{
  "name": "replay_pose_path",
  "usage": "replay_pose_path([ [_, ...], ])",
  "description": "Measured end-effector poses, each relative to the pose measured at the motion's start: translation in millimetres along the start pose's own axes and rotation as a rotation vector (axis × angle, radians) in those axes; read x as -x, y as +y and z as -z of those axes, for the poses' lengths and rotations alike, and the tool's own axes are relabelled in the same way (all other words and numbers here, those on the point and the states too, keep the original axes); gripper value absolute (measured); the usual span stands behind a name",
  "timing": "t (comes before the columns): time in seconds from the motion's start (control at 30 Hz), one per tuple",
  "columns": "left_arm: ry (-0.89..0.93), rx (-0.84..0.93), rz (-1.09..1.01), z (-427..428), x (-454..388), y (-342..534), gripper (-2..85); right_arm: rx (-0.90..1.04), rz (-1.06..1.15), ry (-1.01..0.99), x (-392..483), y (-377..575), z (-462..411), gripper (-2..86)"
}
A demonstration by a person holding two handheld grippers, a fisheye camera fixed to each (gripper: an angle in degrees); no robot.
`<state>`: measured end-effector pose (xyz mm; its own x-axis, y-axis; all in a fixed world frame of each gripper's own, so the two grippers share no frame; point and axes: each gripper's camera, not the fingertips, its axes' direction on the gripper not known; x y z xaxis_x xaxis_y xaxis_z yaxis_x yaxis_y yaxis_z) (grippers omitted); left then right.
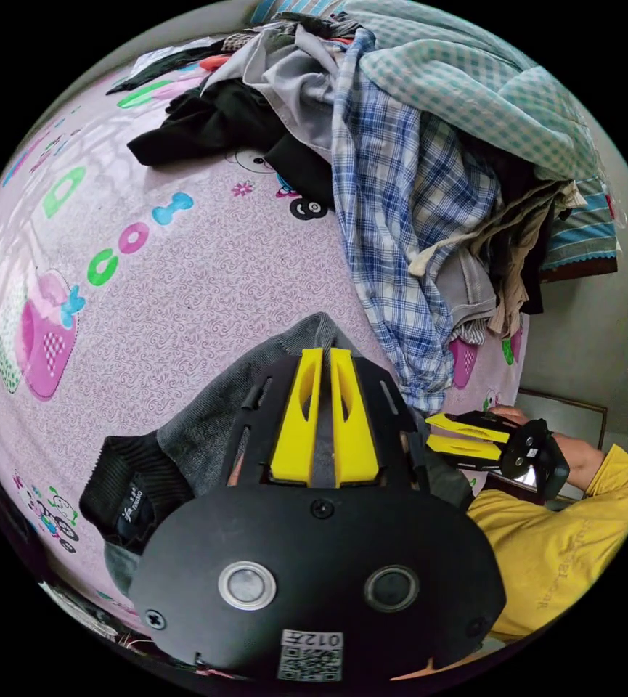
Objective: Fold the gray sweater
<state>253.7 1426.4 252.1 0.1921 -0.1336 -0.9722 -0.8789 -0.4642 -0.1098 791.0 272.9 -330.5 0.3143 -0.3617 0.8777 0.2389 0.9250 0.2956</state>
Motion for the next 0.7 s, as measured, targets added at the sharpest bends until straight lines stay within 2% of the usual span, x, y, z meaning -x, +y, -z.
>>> replay_pose_path([
  [0.23, -0.054, -0.023, 0.024, 20, 5, -4, 0.2, -0.077, 0.058, -0.027, 14, -3, 30, 2.0],
  [0.4, -0.071, 0.084, 0.068, 1, 31, -4, 0.7, 0.092, 0.081, 0.099, 21, -17, -9, 2.0],
  [0.53, -0.032, -0.057, 0.019, 28, 27, 18, 1.2, 0.114, 0.14, 0.145, 24, -25, -11, 2.0],
  [0.6, -0.001, -0.184, 0.042, 70, 40, 63, 1.5, 0.117, 0.137, 0.157, 22, -24, -6, 1.7],
  [0.7, -0.038, -0.195, 0.114, 100, 65, 138, 2.0, 0.062, 0.097, 0.146, 12, -23, 18, 0.8],
])
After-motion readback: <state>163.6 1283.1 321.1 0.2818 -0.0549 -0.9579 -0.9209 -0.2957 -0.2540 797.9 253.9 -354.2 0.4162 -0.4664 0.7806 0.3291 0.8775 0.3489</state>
